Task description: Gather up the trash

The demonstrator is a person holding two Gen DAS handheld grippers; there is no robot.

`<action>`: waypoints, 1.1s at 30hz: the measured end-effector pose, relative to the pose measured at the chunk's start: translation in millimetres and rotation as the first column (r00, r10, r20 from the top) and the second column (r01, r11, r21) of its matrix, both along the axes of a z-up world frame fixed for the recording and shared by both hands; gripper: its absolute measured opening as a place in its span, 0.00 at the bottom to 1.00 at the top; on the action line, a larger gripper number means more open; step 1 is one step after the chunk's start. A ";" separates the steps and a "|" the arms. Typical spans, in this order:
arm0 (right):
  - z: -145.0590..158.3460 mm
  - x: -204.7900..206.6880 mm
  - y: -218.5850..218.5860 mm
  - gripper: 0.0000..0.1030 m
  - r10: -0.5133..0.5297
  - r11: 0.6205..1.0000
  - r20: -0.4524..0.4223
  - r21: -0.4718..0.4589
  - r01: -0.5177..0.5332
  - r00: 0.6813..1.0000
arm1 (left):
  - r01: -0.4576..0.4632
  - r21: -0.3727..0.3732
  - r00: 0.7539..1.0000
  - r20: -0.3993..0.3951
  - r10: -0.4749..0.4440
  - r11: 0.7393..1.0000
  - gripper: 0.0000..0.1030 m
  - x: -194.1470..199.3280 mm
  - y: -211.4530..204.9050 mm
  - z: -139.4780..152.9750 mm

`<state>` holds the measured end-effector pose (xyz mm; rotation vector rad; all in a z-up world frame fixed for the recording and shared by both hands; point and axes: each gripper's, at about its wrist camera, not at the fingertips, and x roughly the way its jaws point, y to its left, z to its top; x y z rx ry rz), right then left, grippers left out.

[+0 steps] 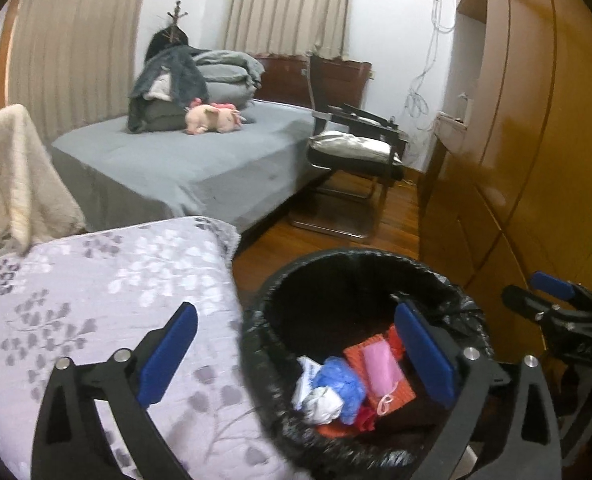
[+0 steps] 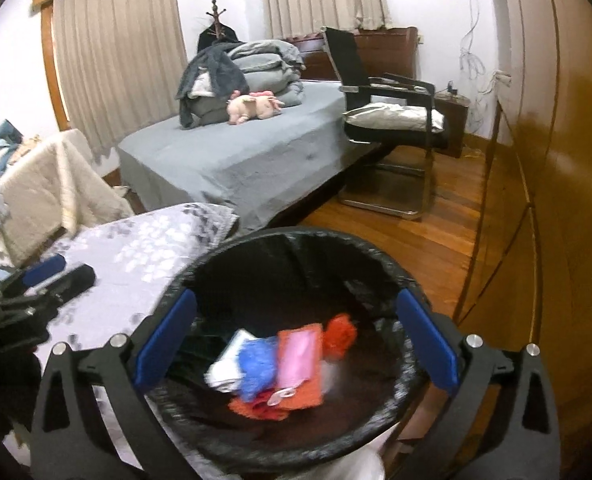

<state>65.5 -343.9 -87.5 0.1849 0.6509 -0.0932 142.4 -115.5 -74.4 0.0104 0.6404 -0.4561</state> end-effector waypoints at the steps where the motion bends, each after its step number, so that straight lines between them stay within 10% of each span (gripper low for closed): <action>1: 3.8 -1.4 4.8 0.95 0.008 1.000 0.002 0.006 -0.008 1.000 | -0.010 0.003 1.000 0.001 0.010 1.000 0.94 -3.4 5.3 3.3; 33: 79.4 -50.0 82.3 0.95 0.146 0.988 0.098 -0.067 -0.140 0.984 | -0.124 0.003 0.985 0.125 0.123 0.992 0.94 -87.9 60.5 71.6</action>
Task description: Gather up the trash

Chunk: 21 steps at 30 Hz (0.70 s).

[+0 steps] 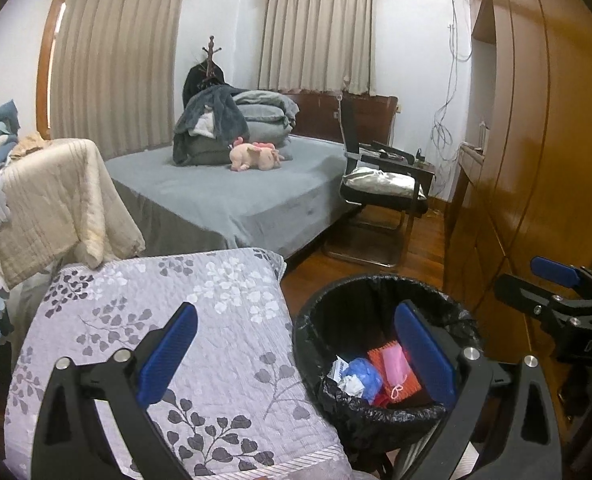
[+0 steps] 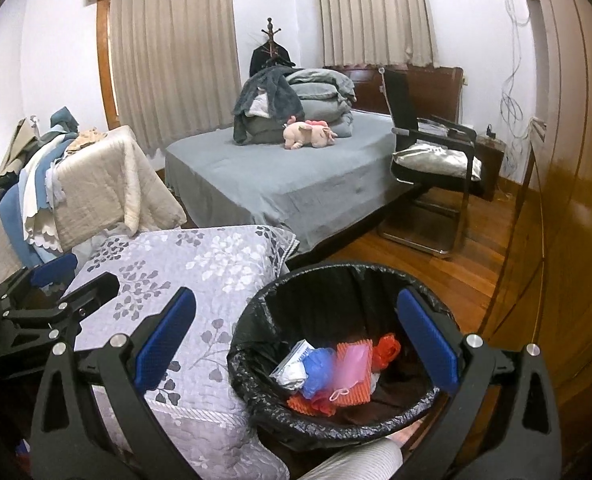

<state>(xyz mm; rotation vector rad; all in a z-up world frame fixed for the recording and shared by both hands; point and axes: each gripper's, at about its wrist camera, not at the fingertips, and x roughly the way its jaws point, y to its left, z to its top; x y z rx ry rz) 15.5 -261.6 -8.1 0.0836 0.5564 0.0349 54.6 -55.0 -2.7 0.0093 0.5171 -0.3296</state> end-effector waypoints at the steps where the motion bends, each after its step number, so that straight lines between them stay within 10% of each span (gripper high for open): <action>1: 0.9 -0.7 1.1 0.95 0.002 1.000 0.003 -0.001 -0.002 1.000 | -0.003 -0.004 1.000 0.005 0.003 1.000 0.94 -1.4 1.1 1.7; 21: 3.6 -2.3 11.6 0.95 0.013 1.000 0.008 -0.011 -0.013 1.000 | -0.029 -0.012 0.999 0.030 0.029 1.000 0.94 -11.0 8.4 10.4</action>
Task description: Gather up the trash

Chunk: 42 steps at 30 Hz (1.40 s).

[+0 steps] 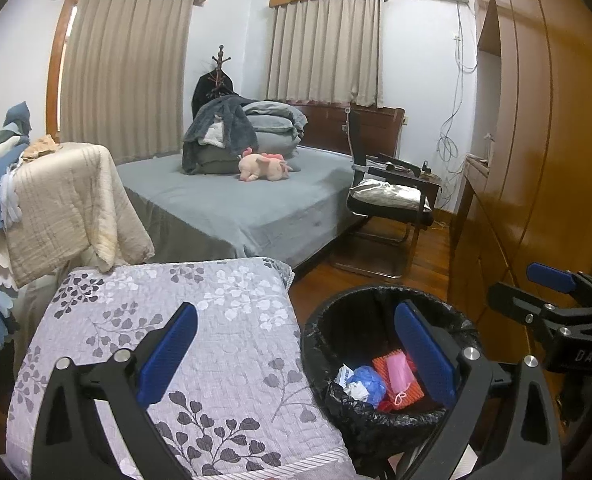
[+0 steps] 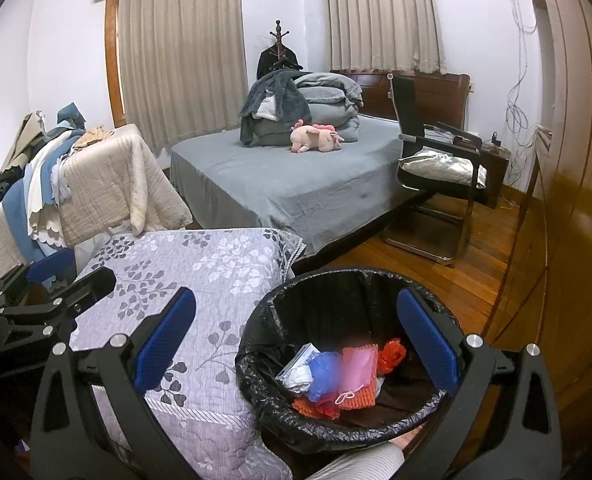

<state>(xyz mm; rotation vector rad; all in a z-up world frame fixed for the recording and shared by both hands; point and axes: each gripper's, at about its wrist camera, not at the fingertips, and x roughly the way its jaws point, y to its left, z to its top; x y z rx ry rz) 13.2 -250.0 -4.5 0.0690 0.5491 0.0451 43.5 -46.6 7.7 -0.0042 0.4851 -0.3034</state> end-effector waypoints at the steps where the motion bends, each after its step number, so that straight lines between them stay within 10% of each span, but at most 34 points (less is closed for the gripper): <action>1: 0.0 -0.1 0.0 0.95 0.000 1.000 0.000 0.000 0.000 1.000 | -0.001 0.000 1.000 0.001 0.001 1.000 0.94 0.7 0.1 -0.7; 42: -0.1 0.9 0.7 0.95 0.002 1.000 -0.001 -0.001 -0.002 1.000 | -0.002 0.002 1.000 -0.004 0.002 1.000 0.94 1.9 3.5 -4.2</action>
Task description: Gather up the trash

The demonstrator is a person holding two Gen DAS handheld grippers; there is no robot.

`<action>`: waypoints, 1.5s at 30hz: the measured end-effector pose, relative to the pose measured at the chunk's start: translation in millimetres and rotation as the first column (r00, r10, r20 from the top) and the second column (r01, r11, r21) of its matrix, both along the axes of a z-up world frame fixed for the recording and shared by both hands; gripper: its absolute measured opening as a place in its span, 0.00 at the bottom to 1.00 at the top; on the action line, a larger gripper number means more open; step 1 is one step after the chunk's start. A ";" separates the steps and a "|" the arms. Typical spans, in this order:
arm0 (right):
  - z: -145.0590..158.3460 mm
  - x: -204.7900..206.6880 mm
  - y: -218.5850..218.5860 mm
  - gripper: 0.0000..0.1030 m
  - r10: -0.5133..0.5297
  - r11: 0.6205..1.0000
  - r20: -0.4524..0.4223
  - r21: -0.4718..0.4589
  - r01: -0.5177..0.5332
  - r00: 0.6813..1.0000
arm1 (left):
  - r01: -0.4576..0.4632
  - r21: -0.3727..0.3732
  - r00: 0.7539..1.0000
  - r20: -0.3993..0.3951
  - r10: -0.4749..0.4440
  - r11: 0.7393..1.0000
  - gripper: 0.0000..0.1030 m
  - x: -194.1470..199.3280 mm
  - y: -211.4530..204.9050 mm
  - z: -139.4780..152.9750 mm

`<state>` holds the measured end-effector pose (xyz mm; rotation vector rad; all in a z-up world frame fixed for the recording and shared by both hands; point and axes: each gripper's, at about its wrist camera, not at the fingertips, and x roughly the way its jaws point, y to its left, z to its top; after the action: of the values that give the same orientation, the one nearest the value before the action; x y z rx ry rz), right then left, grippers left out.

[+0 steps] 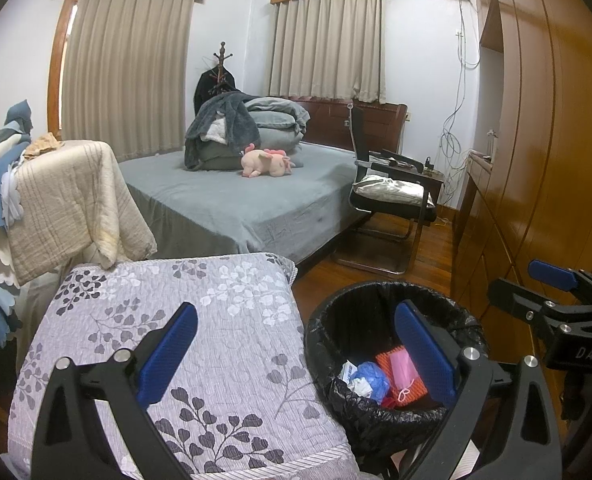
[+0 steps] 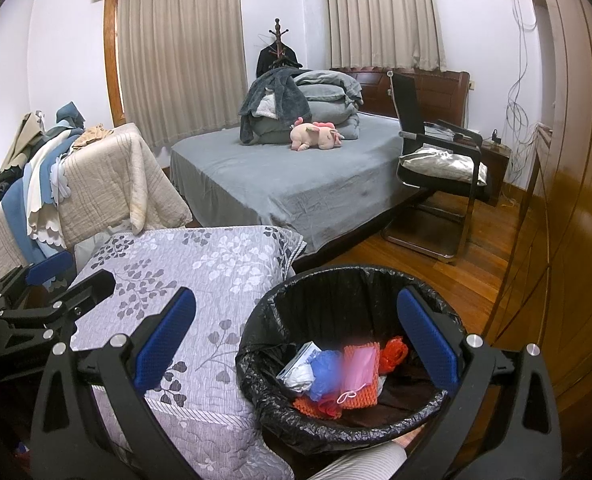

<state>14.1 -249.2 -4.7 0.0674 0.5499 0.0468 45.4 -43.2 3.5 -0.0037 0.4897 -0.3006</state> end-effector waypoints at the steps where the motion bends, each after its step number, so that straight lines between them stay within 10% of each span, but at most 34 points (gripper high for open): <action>1: 0.0 0.0 -0.1 0.95 0.000 1.000 0.000 0.000 0.000 1.000 | 0.000 0.000 1.000 0.000 0.000 1.000 0.94 0.1 -0.1 0.1; 45: -0.2 1.4 1.6 0.95 0.001 1.000 -0.005 -0.001 -0.001 1.000 | -0.001 -0.001 1.000 -0.004 0.001 1.000 0.94 -0.2 2.4 -1.8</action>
<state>15.5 -247.7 -4.8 0.0661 0.5552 0.0478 45.2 -40.7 1.6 -0.0052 0.4935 -0.2998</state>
